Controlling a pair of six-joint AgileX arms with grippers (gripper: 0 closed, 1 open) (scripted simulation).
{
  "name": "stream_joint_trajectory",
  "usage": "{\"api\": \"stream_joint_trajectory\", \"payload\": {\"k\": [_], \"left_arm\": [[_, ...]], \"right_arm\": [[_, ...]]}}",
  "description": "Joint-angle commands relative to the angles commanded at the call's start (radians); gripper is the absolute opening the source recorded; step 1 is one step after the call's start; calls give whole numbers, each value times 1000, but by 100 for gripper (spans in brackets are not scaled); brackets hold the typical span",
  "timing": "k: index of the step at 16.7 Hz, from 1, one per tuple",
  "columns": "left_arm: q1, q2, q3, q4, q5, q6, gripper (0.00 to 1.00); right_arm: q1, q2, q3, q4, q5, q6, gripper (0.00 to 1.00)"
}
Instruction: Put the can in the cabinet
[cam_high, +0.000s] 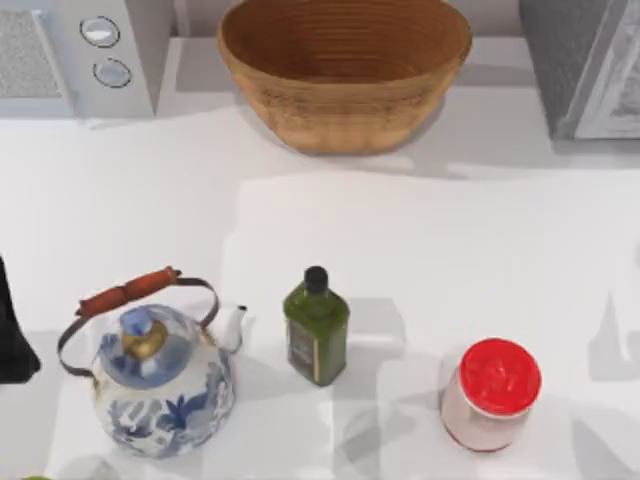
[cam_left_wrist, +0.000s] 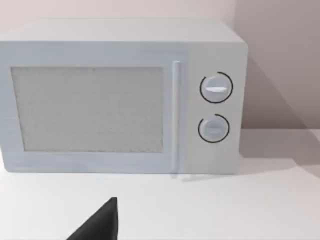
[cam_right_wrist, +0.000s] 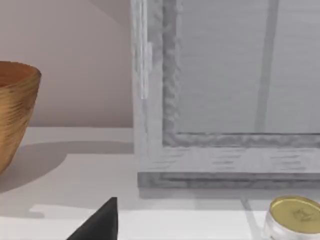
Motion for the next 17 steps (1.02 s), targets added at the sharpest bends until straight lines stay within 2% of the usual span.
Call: {"api": "stream_joint_trajectory", "payload": {"k": [4,7,11,17], "left_arm": [[0,0,0,0,0,0,100],[0,0,0,0,0,0,100],[0,0,0,0,0,0,100],[0,0,0,0,0,0,100]], "right_arm": [[-9,28,17,31,-13,0,100],[-38,145,76,155,-66,-7,100],[-88,440,179,464,-179,-34,100],[-189,1125,286,1014,-324,-77,100]]}}
